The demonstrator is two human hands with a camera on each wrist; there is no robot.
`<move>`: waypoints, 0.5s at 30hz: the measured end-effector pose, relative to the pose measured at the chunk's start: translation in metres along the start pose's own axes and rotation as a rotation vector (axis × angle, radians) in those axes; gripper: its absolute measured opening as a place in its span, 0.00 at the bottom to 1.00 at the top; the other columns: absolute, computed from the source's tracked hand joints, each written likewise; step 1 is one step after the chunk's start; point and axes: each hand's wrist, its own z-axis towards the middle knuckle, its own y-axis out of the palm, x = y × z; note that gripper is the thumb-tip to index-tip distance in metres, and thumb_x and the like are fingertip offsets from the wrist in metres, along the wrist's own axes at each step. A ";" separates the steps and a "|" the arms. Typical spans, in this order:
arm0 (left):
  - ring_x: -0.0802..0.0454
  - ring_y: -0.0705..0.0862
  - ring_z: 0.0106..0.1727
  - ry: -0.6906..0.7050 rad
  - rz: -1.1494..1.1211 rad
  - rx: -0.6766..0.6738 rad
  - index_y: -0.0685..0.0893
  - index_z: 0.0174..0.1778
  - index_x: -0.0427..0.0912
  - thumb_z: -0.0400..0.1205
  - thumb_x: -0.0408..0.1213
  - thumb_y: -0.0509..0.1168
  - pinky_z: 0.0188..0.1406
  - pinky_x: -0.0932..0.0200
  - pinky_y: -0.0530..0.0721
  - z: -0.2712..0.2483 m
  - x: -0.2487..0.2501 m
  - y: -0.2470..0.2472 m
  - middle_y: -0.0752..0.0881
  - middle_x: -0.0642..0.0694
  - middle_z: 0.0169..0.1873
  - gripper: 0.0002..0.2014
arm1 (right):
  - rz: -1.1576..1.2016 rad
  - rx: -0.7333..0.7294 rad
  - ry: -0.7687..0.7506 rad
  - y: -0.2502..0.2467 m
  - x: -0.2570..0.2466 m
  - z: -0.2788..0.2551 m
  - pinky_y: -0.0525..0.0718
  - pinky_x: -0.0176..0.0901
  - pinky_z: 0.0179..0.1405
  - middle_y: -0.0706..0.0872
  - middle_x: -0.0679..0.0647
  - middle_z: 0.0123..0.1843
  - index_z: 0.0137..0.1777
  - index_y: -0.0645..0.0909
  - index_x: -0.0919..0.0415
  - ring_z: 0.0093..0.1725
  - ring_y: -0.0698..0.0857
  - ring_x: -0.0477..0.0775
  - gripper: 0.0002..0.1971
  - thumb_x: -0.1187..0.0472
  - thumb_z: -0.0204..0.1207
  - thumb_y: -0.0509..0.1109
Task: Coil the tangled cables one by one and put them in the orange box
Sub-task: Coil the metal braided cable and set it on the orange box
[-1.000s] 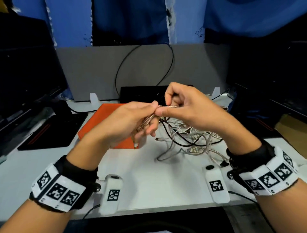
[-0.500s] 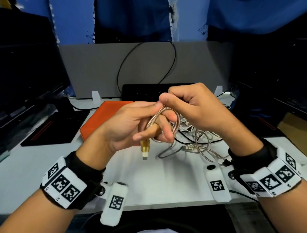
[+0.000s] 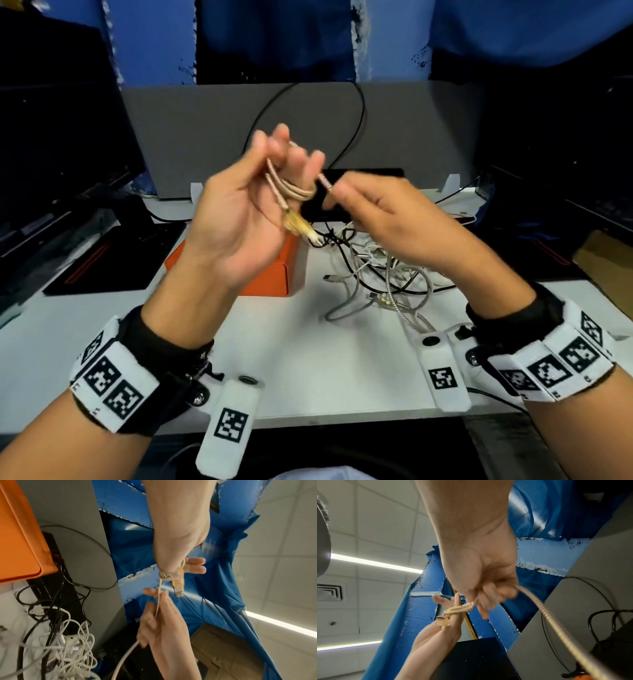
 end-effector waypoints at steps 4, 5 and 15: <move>0.49 0.92 0.57 0.217 0.448 0.132 0.76 0.71 0.31 0.95 0.36 0.50 0.65 0.54 0.86 0.011 -0.003 -0.017 0.93 0.42 0.56 0.16 | 0.015 -0.455 0.040 0.010 -0.004 -0.006 0.82 0.40 0.32 0.80 0.45 0.29 0.62 0.78 0.57 0.26 0.80 0.41 0.10 0.54 0.93 0.58; 0.49 0.92 0.58 0.254 0.684 0.161 0.76 0.70 0.34 0.95 0.36 0.50 0.63 0.54 0.87 0.010 -0.008 -0.017 0.93 0.42 0.57 0.15 | 0.014 -0.475 0.036 0.010 -0.005 -0.007 0.84 0.42 0.33 0.81 0.43 0.28 0.63 0.79 0.57 0.26 0.81 0.42 0.10 0.55 0.93 0.59; 0.47 0.66 0.17 -0.147 1.041 -0.193 0.83 0.46 0.20 0.92 0.46 0.53 0.34 0.63 0.81 -0.002 -0.009 -0.013 0.77 0.42 0.18 0.29 | 0.405 0.089 0.007 -0.005 0.008 0.002 0.81 0.39 0.36 0.86 0.51 0.36 0.48 0.81 0.58 0.34 0.86 0.46 0.07 0.59 0.82 0.77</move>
